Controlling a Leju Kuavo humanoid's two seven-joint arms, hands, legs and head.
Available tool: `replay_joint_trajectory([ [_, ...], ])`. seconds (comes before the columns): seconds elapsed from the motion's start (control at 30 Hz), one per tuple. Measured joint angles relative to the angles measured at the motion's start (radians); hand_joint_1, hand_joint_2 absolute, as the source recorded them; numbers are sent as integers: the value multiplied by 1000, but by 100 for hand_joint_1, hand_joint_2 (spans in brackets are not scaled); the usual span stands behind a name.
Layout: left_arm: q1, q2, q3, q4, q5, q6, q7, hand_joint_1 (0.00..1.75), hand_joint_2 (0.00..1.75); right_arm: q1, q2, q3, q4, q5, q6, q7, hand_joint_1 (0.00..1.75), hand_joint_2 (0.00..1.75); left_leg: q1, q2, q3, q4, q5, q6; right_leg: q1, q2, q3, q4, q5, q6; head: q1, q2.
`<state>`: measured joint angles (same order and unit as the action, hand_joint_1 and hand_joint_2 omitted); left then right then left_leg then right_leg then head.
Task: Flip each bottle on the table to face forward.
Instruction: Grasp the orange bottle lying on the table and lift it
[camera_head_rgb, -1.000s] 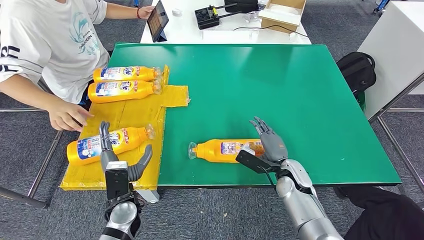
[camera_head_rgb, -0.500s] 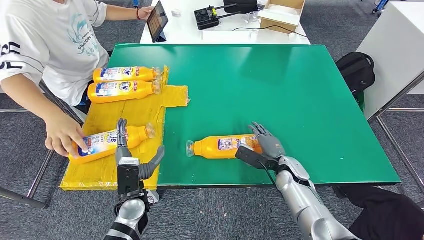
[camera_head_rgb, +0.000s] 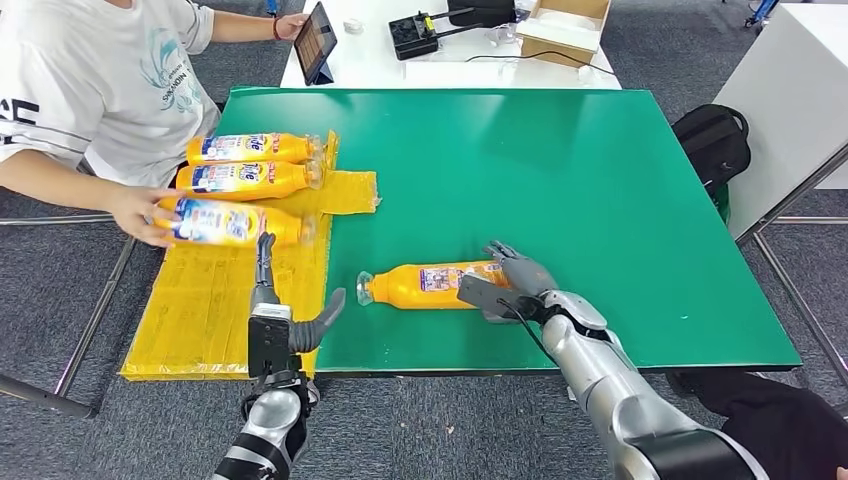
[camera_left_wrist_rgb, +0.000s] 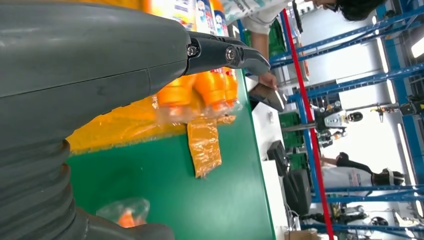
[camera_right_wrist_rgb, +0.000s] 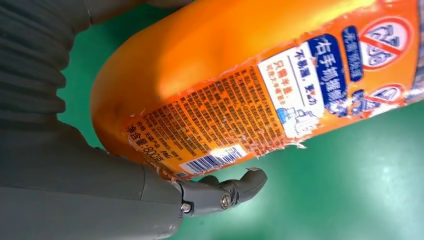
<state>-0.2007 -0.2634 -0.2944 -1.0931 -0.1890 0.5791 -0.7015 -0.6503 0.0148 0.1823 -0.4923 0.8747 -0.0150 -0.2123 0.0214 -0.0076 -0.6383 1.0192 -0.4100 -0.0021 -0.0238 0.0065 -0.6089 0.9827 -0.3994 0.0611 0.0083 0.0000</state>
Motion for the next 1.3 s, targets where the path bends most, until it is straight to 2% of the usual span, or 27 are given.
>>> replay_joint_trajectory([
  [0.03,-2,0,0,4,4,-6,0,0,175,-6,0,3,8,-2,9,-3,136,175,0,0,0,0,0,0,0,0,0,0,0,0,0,0],
  [0.37,-14,-6,7,34,19,-32,0,0,175,-26,-4,17,46,-12,21,-18,140,175,0,0,0,0,0,0,0,0,0,0,0,0,0,0],
  [0.43,-14,-8,8,39,22,-39,0,0,175,-25,-4,17,49,-18,14,-21,145,175,0,0,0,0,0,0,0,0,0,0,0,0,0,0],
  [0.57,-15,-13,15,46,24,-46,0,0,175,-18,-3,18,53,-29,-13,-29,174,175,0,0,0,0,0,0,0,0,0,0,0,0,0,0],
  [0.77,-14,-17,27,59,29,-63,0,0,175,14,8,17,51,-52,-95,-80,175,175,0,0,0,0,0,0,0,0,0,0,0,0,0,0],
  [1.1,-13,-19,39,67,31,-66,0,0,175,32,20,17,45,-69,-121,-103,175,175,0,0,1,0,0,0,0,0,0,0,0,0,0,0],
  [1.23,-5,-24,49,66,32,-77,0,0,175,92,45,-7,-19,-154,-236,-186,175,175,0,0,0,0,0,0,0,0,0,0,0,0,0,0],
  [1.3,6,-28,54,64,31,-84,0,0,175,155,79,-35,-117,-219,-324,-221,175,175,0,-1,-1,0,0,0,0,0,0,0,0,0,0,0],
])
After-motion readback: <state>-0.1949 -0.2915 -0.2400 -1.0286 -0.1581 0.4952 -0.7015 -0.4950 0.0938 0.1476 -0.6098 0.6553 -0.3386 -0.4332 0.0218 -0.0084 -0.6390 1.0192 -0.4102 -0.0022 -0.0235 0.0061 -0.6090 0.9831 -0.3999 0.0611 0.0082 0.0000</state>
